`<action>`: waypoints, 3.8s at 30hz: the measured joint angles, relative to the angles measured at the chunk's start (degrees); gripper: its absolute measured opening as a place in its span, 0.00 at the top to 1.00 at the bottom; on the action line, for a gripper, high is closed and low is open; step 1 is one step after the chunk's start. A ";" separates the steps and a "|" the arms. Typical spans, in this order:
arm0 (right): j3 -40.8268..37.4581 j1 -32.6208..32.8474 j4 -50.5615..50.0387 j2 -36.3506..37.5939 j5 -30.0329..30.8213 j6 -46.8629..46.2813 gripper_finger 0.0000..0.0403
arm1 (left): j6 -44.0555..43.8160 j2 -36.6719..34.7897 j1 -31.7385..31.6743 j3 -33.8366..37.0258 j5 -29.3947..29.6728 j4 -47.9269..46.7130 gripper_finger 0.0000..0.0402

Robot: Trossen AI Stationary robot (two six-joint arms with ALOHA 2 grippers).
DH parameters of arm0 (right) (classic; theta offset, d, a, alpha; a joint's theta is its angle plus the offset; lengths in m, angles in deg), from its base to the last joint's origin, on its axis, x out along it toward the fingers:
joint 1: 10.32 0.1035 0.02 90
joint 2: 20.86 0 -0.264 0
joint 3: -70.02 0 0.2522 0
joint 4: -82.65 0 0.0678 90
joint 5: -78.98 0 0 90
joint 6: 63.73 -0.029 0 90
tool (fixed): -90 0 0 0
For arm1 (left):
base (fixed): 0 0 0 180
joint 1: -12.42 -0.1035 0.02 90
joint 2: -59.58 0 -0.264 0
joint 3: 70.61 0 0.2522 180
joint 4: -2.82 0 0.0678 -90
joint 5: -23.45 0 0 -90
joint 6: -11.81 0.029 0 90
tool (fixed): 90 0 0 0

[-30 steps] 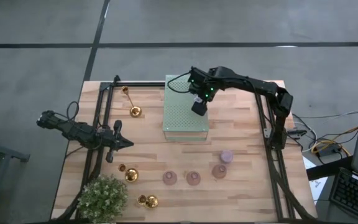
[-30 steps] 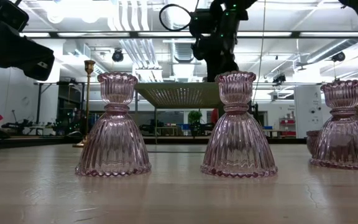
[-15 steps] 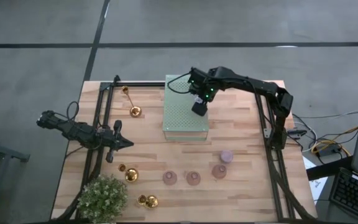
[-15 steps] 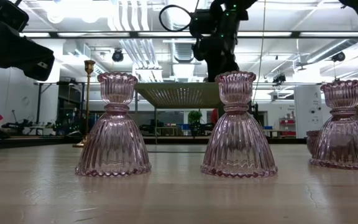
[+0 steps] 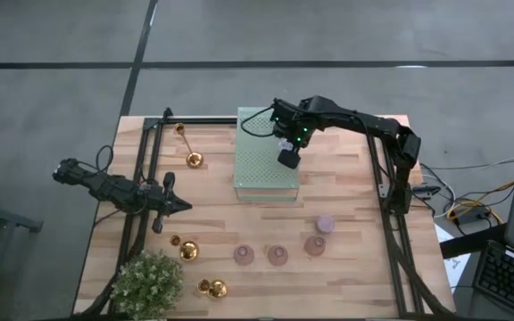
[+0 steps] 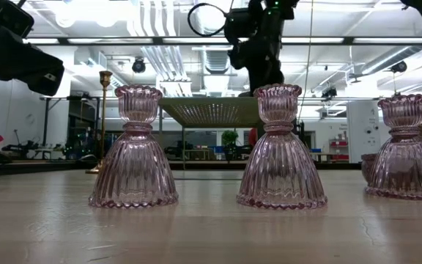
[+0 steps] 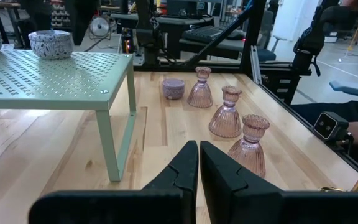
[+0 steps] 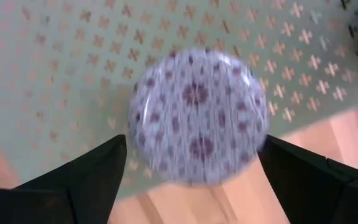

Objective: Pick & Place candle stick holders
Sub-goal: Put the white scented candle on the shelf, then put the pink scented candle on the shelf

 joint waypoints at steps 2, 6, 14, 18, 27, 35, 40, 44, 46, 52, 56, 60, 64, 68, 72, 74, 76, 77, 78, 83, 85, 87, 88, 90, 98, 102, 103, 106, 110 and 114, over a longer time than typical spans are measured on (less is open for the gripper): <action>0.56 0.39 -1.32 0.71 0.00 0.01 0.12 | 0.00 0.00 0.02 0.00 0.00 0.00 0.95; 0.79 1.61 -2.61 2.42 -0.04 -0.43 0.13 | 0.00 0.02 0.01 0.00 0.02 0.00 0.95; -4.05 6.46 -6.21 8.82 0.28 -5.23 0.13 | 0.00 0.02 0.02 0.00 0.01 0.00 0.95; -9.09 10.07 -6.08 13.41 0.43 -7.67 0.14 | 0.00 0.02 0.00 0.00 0.02 -0.02 0.95; -26.87 17.64 -0.65 23.74 2.37 -14.70 0.13 | 0.00 0.02 0.02 0.00 0.00 -0.04 0.95; -41.22 25.13 7.39 30.96 2.10 -17.68 0.15 | 0.00 0.02 0.02 0.02 0.00 -0.04 0.95; -47.64 29.47 14.24 31.39 2.15 -18.05 0.16 | 0.00 0.02 0.01 0.00 0.01 -0.04 0.95; -49.96 31.61 17.69 29.40 2.04 -18.07 0.16 | 0.00 0.02 0.02 0.00 0.02 -0.04 0.95; -50.04 32.00 17.94 28.32 2.12 -18.06 0.15 | 0.00 0.02 0.02 0.00 0.02 -0.07 0.95; -50.26 33.73 21.88 25.82 2.32 -17.88 0.17 | 0.00 0.02 0.02 0.02 0.02 -0.07 0.95; -50.88 34.84 22.54 24.36 3.50 -18.01 0.17 | 0.00 0.02 0.02 0.00 0.01 -0.07 0.95; -51.21 36.04 23.05 22.59 3.42 -18.71 0.16 | 0.00 0.02 0.02 0.00 0.00 -0.11 0.95; -51.51 37.06 24.35 21.19 3.24 -18.88 0.15 | 0.00 0.02 0.02 0.02 0.00 -0.11 0.95; -51.89 37.54 26.34 19.83 3.26 -19.33 0.14 | 0.00 0.02 0.02 0.00 0.02 -0.14 0.95; -52.66 37.76 26.64 18.55 2.89 -20.35 0.14 | 0.00 0.02 0.01 0.02 0.02 -0.17 0.95; -53.12 37.87 26.94 18.27 2.25 -21.30 0.14 | 0.00 0.02 0.00 0.00 0.02 -0.17 0.95; -53.57 38.03 27.66 18.31 1.91 -21.50 0.14 | 0.00 0.02 0.02 0.00 0.00 -0.17 0.95; -53.70 38.24 28.05 18.49 1.97 -21.52 0.15 | 0.00 0.02 0.02 0.00 0.02 -0.17 0.95; -53.74 38.45 28.55 18.78 2.14 -21.69 0.15 | 0.00 0.02 0.01 0.00 0.00 -0.19 0.95; -53.79 38.75 30.21 19.03 2.91 -22.07 0.19 | 0.00 0.02 0.02 0.00 0.02 -0.31 0.95; -54.01 38.73 30.39 18.85 2.84 -22.10 0.20 | 0.00 0.02 0.02 0.00 0.01 -0.52 0.95; -54.47 38.73 30.52 18.61 2.38 -22.64 0.21 | 0.00 0.02 0.02 0.00 0.00 -0.51 0.95; -54.74 38.73 30.57 18.59 2.04 -22.88 0.22 | 0.00 0.02 0.00 0.00 0.00 -0.52 0.95; -55.43 38.75 30.06 18.27 1.93 -23.50 0.22 | 0.00 0.02 0.02 0.00 0.01 -0.50 0.95; -55.95 38.90 31.33 18.37 1.94 -24.61 0.22 | 0.00 0.02 0.01 0.00 0.00 -0.55 0.95; -55.95 38.99 31.56 18.37 1.95 -25.47 0.25 | 0.00 0.02 0.00 0.00 0.01 -0.56 0.95; -55.95 38.99 31.57 18.39 1.94 -25.52 0.26 | 0.00 0.02 0.02 0.00 0.00 -0.57 0.95; -55.89 38.99 31.51 18.64 1.89 -25.56 0.27 | 0.00 0.02 0.00 0.00 0.02 -0.55 0.95; -54.14 38.97 29.46 18.70 1.84 -25.54 0.26 | 0.00 0.02 0.00 0.00 0.01 -0.57 0.95; -50.69 38.96 24.57 18.77 1.89 -25.30 0.26 | 0.00 0.02 0.01 0.00 0.01 -0.57 0.95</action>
